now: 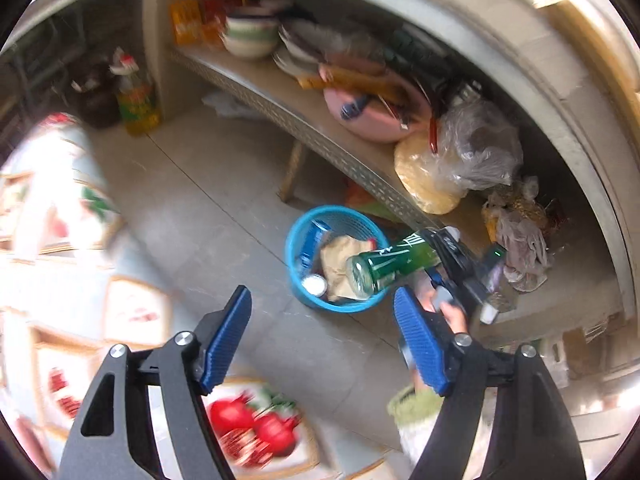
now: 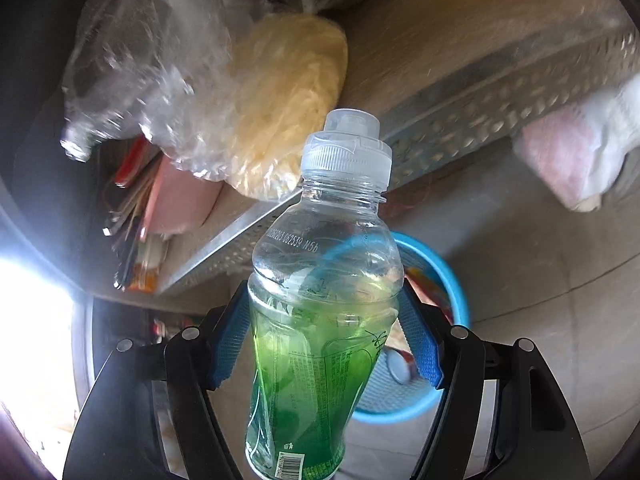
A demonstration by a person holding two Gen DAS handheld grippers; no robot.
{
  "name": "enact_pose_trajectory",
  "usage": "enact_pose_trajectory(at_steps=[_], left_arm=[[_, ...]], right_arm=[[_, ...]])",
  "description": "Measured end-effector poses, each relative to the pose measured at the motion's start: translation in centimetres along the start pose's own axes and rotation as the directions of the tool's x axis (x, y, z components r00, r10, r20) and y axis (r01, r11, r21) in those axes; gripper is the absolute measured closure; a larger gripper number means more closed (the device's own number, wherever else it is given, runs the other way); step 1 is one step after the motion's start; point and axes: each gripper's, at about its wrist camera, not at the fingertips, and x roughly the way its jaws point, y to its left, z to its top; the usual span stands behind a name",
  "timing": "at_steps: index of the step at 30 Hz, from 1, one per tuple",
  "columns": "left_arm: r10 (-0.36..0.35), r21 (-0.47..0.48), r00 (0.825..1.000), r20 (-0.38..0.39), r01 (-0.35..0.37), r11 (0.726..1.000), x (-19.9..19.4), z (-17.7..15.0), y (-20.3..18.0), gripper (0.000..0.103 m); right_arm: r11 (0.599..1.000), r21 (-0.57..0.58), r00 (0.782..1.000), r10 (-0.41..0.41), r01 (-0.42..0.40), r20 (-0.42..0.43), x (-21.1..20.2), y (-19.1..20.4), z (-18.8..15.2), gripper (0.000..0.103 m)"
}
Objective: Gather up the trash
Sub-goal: 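Hold the green bottle over the wastebasket and open the right tool, then move both open tools back to the table toward the orange and pink sponge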
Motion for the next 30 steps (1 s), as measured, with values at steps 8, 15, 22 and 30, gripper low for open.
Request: enact_pose_trajectory(at_steps=[8, 15, 22, 30], left_arm=[[0.073, -0.047, 0.993, 0.090, -0.069, 0.996, -7.6, -6.0, 4.3, 0.028], [0.101, -0.090, 0.983, 0.151, -0.088, 0.992, -11.1, -10.0, 6.2, 0.028], [0.153, -0.135, 0.967, 0.205, -0.126, 0.983, -13.2, -13.2, 7.8, 0.026], [0.194, -0.224, 0.952, 0.237, -0.141, 0.964, -16.0, -17.1, 10.4, 0.018]], right_arm=[[0.978, -0.130, 0.976, -0.177, 0.161, -0.126, 3.0, -3.1, -3.6, 0.028], [0.957, -0.243, 0.973, -0.191, 0.157, -0.126, -2.6, -4.7, -3.1, 0.028], [0.870, -0.475, 0.968, -0.215, 0.131, -0.128, -10.4, -3.1, -4.8, 0.027], [0.755, -0.655, 0.985, -0.128, 0.021, -0.116, -19.3, 1.7, -6.9, 0.020]])
